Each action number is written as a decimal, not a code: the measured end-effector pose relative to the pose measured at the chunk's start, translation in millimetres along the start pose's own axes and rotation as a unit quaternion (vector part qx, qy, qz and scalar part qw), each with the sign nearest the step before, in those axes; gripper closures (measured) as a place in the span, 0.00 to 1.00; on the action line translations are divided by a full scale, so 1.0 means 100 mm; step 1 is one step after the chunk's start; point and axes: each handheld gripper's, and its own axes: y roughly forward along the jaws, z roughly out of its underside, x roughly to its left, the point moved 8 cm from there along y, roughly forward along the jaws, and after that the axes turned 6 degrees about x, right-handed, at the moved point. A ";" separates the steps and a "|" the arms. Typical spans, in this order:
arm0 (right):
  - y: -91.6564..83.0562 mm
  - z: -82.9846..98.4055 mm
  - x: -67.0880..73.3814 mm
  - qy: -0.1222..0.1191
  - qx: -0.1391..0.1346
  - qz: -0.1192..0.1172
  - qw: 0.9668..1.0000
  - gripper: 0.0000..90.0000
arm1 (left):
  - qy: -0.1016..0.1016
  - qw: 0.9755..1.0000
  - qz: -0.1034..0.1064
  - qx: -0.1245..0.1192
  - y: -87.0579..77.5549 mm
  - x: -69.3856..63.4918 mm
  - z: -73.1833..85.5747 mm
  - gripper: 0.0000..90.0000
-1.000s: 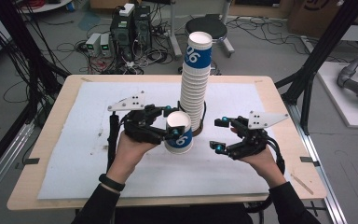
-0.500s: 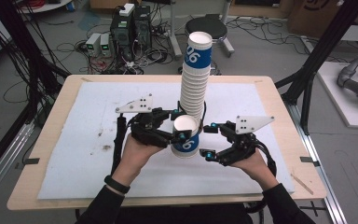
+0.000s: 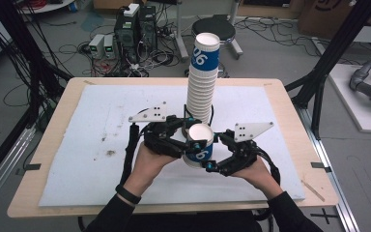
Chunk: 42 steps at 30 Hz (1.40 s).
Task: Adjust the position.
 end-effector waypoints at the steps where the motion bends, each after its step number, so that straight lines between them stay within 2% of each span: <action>1: 0.00 0.00 -0.01 0.001 -0.002 0.000 1.000 0.21 | 0.001 1.000 -0.001 -0.001 0.00 0.00 0.00 0.33; 7: 0.02 0.00 -0.01 0.016 -0.002 -0.008 1.000 0.21 | -0.002 1.000 0.000 -0.008 0.02 0.00 0.00 0.33; 19: 0.02 0.02 -0.02 -0.005 0.013 -0.003 1.000 0.25 | -0.003 1.000 0.000 0.004 0.03 0.01 0.03 0.33; 24: 0.01 0.04 -0.03 -0.011 0.023 0.000 1.000 0.25 | -0.013 0.999 0.002 0.030 0.03 0.02 0.05 0.29; 28: -0.01 0.05 -0.05 -0.017 0.031 0.005 0.999 0.26 | -0.009 0.998 -0.003 0.063 0.02 0.02 0.06 0.25; 31: -0.01 0.05 -0.04 -0.017 0.033 0.003 0.999 0.26 | -0.007 0.997 -0.008 0.080 0.00 0.03 0.06 0.25; 34: -0.01 0.07 -0.04 -0.013 0.040 0.000 0.999 0.27 | -0.004 0.994 -0.019 0.110 -0.02 0.04 0.08 0.25; 36: 0.00 0.08 -0.04 -0.009 0.046 -0.001 0.999 0.27 | -0.010 0.992 -0.020 0.128 -0.02 0.05 0.12 0.25; 37: 0.01 0.09 -0.04 -0.010 0.047 -0.002 0.999 0.27 | -0.017 0.991 -0.021 0.133 0.00 0.07 0.15 0.26; 39: 0.04 0.10 -0.03 -0.013 0.055 -0.001 0.998 0.27 | -0.016 0.990 -0.017 0.142 0.02 0.08 0.19 0.30; 40: 0.04 0.10 -0.02 -0.015 0.055 -0.001 0.998 0.27 | -0.014 0.989 -0.022 0.149 0.03 0.09 0.21 0.30; 42: 0.03 0.09 -0.02 -0.016 0.053 -0.001 0.998 0.28 | -0.011 0.988 -0.026 0.150 0.03 0.09 0.21 0.32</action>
